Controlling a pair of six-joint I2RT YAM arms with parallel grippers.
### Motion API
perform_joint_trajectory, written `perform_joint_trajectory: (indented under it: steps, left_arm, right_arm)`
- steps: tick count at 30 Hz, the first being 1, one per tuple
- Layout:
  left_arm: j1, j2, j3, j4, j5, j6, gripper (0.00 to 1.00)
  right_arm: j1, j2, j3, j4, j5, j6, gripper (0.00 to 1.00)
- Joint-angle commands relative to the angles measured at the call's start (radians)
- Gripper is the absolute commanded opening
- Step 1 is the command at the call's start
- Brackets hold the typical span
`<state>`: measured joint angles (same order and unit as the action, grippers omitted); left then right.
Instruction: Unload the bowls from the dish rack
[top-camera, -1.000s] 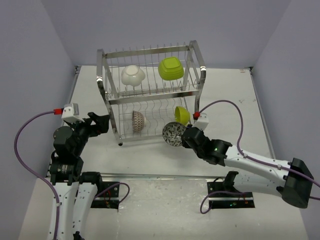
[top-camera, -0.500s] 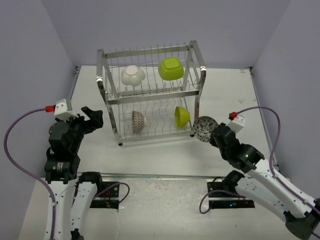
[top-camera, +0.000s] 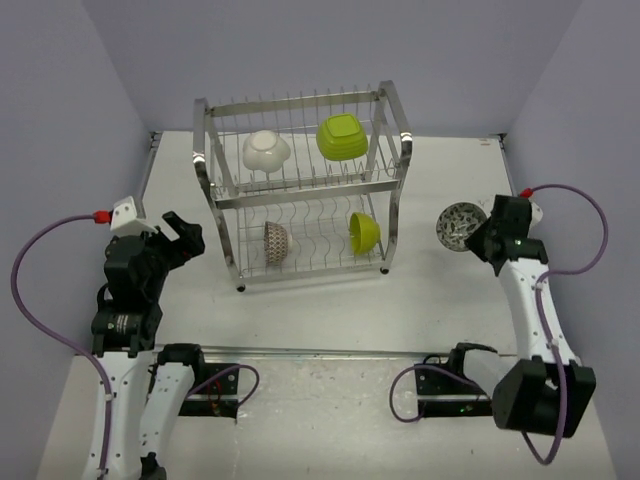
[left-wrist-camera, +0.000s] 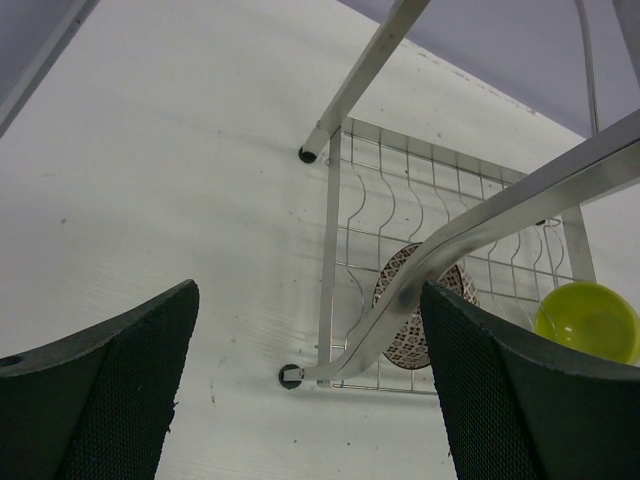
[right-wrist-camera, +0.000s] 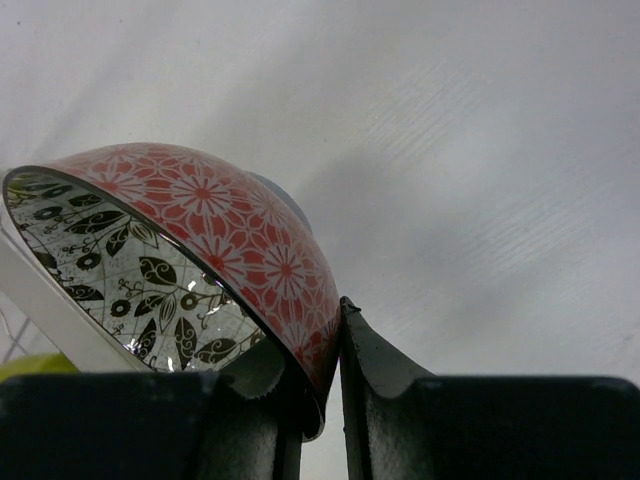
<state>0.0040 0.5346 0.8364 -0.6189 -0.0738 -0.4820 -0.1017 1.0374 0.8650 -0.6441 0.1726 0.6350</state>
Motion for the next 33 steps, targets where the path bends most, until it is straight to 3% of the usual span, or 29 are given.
perform_joint_trajectory:
  steps: [1,8,15,29,33]
  left_arm:
    - [-0.004,-0.01,0.023,0.005,-0.02,-0.036,0.91]
    - [-0.004,-0.015,0.043,0.005,-0.037,-0.032,0.91]
    - [-0.004,-0.025,-0.011,0.028,-0.006,-0.061,0.91]
    - [-0.004,0.014,-0.017,0.042,0.028,-0.047,0.91]
    - [-0.004,0.027,-0.013,0.044,0.04,-0.044,0.91]
  right_arm:
    - [-0.104,0.145,0.138,0.13,-0.26,-0.055,0.0]
    - [-0.263,0.447,0.285,0.198,-0.416,0.014,0.0]
    - [-0.29,0.631,0.273,0.267,-0.444,0.037,0.0]
    - [-0.288,0.678,0.195,0.347,-0.427,0.068,0.0]
    - [-0.286,0.679,0.178,0.353,-0.426,0.068,0.05]
